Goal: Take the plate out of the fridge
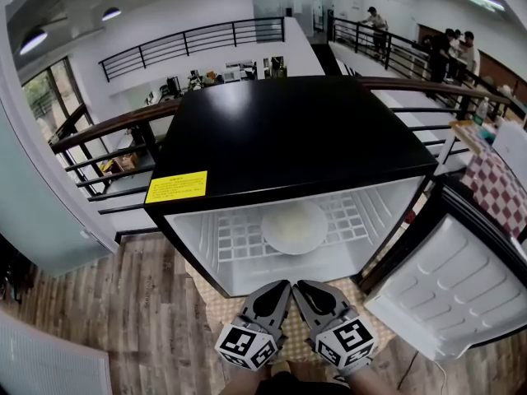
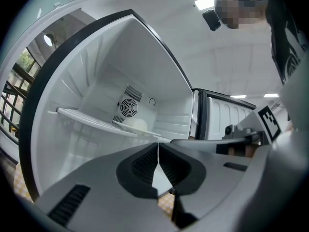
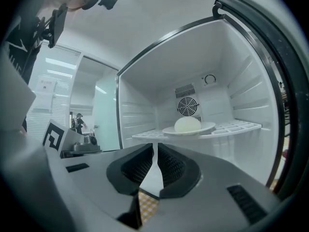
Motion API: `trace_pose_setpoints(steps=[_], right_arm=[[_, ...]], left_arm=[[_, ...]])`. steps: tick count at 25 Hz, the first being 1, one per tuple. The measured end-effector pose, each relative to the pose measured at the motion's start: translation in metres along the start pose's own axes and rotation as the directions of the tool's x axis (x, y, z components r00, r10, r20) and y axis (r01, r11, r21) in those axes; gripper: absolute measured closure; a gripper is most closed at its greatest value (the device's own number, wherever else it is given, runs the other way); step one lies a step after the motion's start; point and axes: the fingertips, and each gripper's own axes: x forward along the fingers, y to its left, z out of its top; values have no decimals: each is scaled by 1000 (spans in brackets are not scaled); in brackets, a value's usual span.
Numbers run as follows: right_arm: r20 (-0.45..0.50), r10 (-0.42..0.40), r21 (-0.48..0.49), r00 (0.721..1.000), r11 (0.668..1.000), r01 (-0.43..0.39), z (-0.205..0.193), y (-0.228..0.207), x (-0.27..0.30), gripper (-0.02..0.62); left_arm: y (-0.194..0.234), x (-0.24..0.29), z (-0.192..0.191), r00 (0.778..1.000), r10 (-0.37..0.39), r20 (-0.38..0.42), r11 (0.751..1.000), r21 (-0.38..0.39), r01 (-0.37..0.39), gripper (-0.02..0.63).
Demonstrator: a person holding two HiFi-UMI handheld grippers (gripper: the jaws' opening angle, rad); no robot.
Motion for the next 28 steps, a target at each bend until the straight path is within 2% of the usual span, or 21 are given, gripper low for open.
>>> trace_pose_setpoints(steps=[9,13,16,18,20,24,28], right_arm=[[4,-18,11,1000,1000,18,3,-7,14,543],[21,-48,82,999,996,46,7,-16,16,543],[35,-98,176,995,980,90,12,-28,18,543],[44,-126,271,991,956,110,16,-37,19,543],[50,-150,379,987,918,121,19,-48,21,543],[52,-181,543,982,830,125,24,-61,24,541],[52,-214,677,975,725,123,26,-68,26,538]], left_arm=[[12,8,3,1000,-10,0,1000,1,10,591],[12,12,0,1000,-23,-5,1000,10,23,591],[11,14,0,999,-32,-6,999,16,32,591],[11,15,0,999,-34,-7,999,17,34,591],[12,16,0,999,-34,-7,999,17,35,591],[13,18,-2,999,-38,-12,999,25,39,591],[15,17,-1,999,-43,-13,999,25,44,591]])
